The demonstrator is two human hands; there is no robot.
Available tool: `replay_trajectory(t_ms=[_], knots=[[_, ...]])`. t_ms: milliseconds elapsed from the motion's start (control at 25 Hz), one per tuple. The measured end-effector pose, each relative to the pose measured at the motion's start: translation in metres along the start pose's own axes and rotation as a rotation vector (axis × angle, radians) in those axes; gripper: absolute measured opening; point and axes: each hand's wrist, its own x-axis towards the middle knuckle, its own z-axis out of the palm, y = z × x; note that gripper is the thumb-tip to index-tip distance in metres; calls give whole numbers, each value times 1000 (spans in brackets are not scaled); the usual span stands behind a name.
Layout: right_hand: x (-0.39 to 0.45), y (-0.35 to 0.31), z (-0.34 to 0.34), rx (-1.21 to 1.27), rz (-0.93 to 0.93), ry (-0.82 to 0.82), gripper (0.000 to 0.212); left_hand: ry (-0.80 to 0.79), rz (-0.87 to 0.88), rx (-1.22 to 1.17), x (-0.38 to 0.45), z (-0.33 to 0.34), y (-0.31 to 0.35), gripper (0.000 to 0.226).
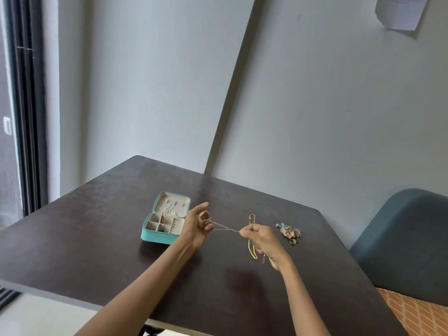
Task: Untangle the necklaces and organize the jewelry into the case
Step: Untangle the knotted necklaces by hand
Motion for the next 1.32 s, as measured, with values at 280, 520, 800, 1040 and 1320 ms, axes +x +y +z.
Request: replay_trajectory(t_ms=[280,520,800,1040,1320], knots=[[0,-7,0,-32,-69,91,8,-133,98,-128,2,-2,-13,41],[-1,-17,3,-32,-74,127,15,-243,730,1336,5,-13,-30,63],[6,-10,-1,66,-104,148,17,-312,666,1352,1,-12,-28,12],[6,-7,3,-3,-140,26,14,-315,219,795,-4,-6,-19,23],[13,-7,6,-101,-157,-1,10,-178,-100,666,-3,-7,-21,26]])
